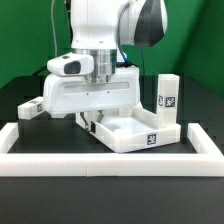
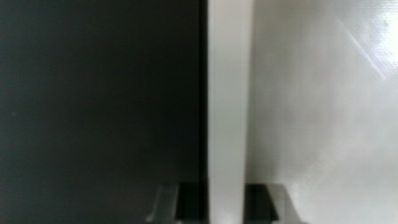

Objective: Assemble desk

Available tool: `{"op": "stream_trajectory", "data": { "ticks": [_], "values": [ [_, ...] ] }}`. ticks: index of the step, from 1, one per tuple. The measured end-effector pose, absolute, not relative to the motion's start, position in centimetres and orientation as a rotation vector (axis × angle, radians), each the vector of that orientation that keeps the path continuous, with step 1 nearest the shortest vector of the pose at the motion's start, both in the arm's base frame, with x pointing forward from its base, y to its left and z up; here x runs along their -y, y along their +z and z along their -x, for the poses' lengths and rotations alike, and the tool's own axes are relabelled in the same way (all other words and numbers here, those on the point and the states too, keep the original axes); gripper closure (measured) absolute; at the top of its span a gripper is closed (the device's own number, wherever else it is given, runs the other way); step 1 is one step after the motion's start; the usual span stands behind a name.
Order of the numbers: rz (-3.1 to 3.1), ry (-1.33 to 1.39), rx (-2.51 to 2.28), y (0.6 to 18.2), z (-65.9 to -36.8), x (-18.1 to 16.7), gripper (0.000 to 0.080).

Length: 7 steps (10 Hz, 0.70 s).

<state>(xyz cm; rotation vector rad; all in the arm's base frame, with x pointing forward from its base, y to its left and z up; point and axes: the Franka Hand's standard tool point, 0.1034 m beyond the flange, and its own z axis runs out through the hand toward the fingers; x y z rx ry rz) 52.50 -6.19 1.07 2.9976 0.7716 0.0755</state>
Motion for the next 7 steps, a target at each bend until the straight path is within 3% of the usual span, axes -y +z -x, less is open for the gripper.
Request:
{"op": "stream_trajectory", "data": {
  "ticks": [2,6,7],
  "values": [
    [-2.939,0.067,-0.946,1.1,-52.6,6.4,0.0749],
    [-2.68,0.08,-1.396,1.9,-57.3,5.1,0.0749],
    [-2.708,0.081,-1.364,2.0,-56.8,5.6,0.0749]
  ]
}}
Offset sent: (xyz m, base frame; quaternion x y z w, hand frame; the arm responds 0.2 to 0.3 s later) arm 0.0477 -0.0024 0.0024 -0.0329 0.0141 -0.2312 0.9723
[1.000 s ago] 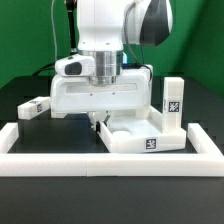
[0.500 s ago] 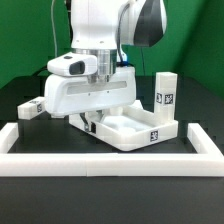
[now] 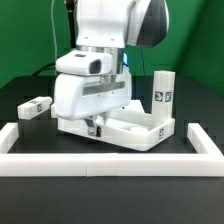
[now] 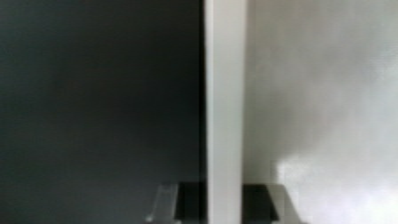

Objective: Assemble desk

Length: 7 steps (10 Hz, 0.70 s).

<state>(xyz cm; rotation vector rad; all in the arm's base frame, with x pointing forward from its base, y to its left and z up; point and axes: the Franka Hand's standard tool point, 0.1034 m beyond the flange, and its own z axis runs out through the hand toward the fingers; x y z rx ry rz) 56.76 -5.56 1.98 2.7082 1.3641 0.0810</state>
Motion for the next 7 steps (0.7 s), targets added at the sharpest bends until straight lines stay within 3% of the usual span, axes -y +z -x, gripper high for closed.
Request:
{"op": "stream_trajectory", "data": {
  "ticks": [4,7],
  "values": [
    [-2.624,0.053,-1.498,1.9,-56.4,6.3,0.0749],
    [-2.389,0.127,-1.762,2.4,-61.7,2.0,0.0749]
  ]
}}
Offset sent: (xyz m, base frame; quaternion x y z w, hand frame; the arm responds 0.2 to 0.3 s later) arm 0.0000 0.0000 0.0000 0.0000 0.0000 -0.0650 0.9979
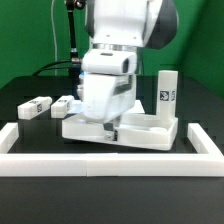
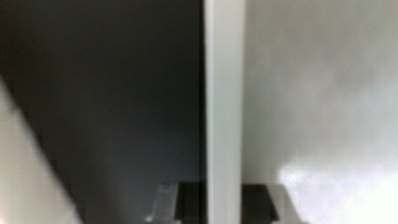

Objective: Assemble desk

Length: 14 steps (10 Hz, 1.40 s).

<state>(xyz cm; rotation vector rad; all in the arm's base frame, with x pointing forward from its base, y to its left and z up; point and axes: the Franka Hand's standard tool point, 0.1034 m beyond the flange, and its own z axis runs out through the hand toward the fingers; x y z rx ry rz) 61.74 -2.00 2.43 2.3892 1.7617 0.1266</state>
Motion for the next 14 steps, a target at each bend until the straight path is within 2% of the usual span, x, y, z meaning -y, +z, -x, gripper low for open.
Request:
{"op": "stream_trajectory", "data": {
  "ticks": [5,9,11,14],
  "values": [
    [-2.398,0.126,-1.752,2.5,-61.7,2.2,0.0745],
    [-2.177,0.266,-1.907,3.1,-64.6,-1.4,0.0737],
    [-2.145,0.256,-1.935,2.6,-65.0,-1.7,0.0732],
    [-2.151,0.25,-1.927,2.7,-65.0,-1.2,0.0731]
  ]
}}
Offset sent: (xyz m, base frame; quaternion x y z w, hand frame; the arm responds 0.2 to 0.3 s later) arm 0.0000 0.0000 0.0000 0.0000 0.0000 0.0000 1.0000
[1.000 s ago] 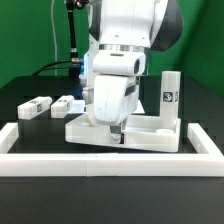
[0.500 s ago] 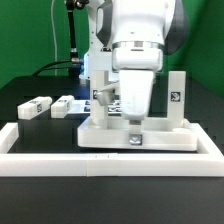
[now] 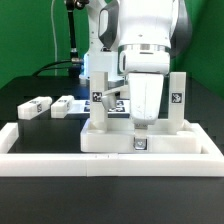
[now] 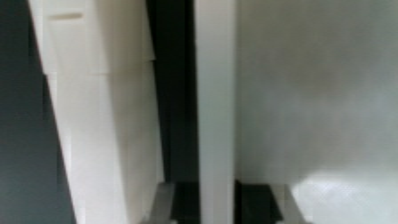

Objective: Assemble desk

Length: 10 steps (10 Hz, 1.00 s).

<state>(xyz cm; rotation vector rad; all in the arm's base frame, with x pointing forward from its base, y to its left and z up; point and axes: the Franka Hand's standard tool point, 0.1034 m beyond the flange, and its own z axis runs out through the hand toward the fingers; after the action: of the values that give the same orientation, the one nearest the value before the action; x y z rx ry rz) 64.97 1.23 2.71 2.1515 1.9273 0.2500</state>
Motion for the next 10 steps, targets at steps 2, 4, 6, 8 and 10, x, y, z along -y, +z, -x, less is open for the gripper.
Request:
{"op": "stream_trajectory", "data": {
  "ticks": [2,4,6,8,10],
  "values": [
    [-2.152,0.25,-1.927,2.7,-65.0,-1.2,0.0731],
    [-2.125,0.258,-1.95,2.7,-65.2,-1.1,0.0731],
    [-2.12,0.277,-1.947,3.0,-66.2,-1.4,0.0731],
    [-2.137,0.267,-1.917,3.6,-66.9,-1.6,0.0731],
    [-2.142,0.26,-1.914,3.6,-66.9,-1.4,0.0731]
  ]
}}
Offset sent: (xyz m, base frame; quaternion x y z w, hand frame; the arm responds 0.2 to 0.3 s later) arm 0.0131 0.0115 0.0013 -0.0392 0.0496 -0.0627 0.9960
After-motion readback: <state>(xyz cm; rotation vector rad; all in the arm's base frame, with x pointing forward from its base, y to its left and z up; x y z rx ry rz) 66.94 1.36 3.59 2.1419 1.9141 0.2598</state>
